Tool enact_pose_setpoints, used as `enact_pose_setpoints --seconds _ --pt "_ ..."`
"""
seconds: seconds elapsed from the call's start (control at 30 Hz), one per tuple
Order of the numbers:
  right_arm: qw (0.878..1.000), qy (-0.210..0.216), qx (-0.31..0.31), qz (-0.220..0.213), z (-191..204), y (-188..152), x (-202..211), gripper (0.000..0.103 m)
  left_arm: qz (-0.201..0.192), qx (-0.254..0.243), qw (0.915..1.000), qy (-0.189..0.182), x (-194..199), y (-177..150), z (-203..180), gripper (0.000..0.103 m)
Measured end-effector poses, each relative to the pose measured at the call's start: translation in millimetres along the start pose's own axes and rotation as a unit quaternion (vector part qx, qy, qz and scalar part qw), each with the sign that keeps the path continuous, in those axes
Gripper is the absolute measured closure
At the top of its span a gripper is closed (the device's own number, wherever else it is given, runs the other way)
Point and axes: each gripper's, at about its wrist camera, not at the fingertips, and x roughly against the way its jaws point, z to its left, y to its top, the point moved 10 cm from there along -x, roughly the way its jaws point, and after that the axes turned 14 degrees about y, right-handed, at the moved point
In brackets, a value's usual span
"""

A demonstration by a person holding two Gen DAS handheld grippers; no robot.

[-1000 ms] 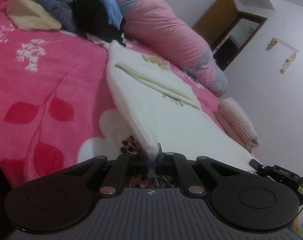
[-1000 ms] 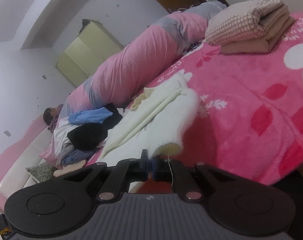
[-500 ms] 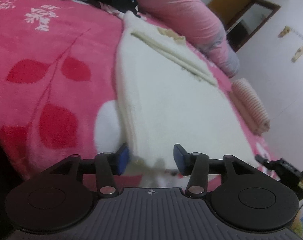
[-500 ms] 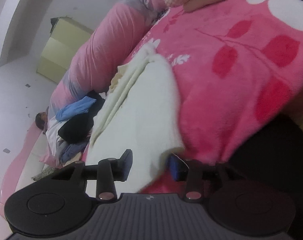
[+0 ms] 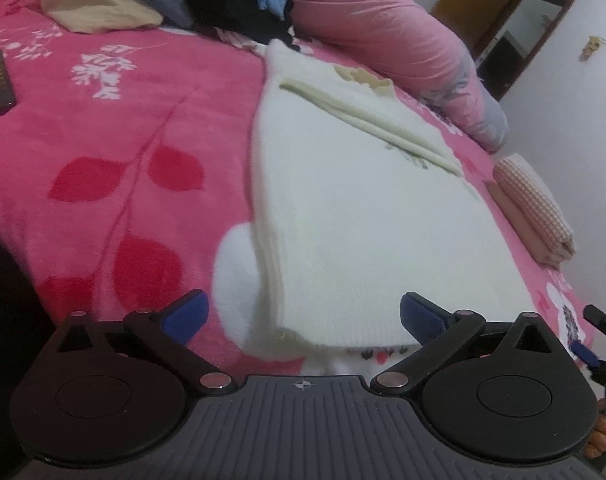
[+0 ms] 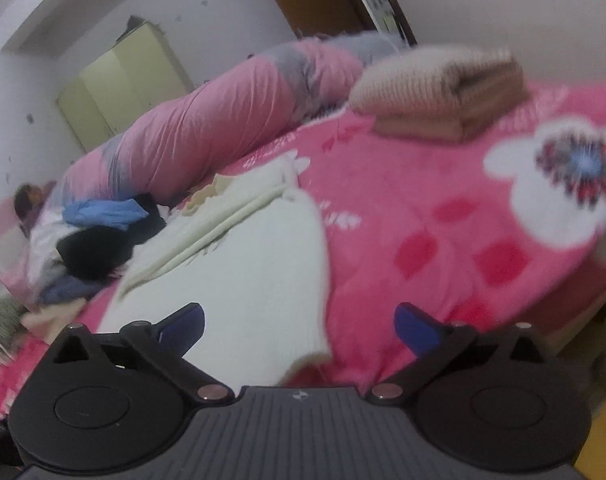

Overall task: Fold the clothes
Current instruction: 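Open both grippers, release the sweater edge and lift them away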

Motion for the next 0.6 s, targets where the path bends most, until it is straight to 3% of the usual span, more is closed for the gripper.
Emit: enact_pose_setpoints --seconds 0.23,0.33,0.43,0.5,0.6 --pt "0.996 -0.072 0.05 -0.014 10 11 -2 0.0 -0.017 -0.041 0.9988 0.023 10 1 -9 0.0" --pt "0.992 -0.094 0.075 -0.028 15 14 -2 0.0 -0.038 -0.084 0.9918 0.089 10 4 -10 0.0" --pt "0.989 -0.097 0.105 -0.036 22 16 -3 0.0 -0.059 -0.126 0.9785 0.152 10 7 -10 0.0" --pt "0.987 -0.095 0.128 -0.036 29 16 -4 0.0 -0.065 -0.143 0.9744 0.161 10 8 -13 0.001" --pt "0.983 -0.096 0.151 -0.041 37 18 -6 0.0 -0.071 -0.122 0.9774 0.158 11 10 -12 0.001"
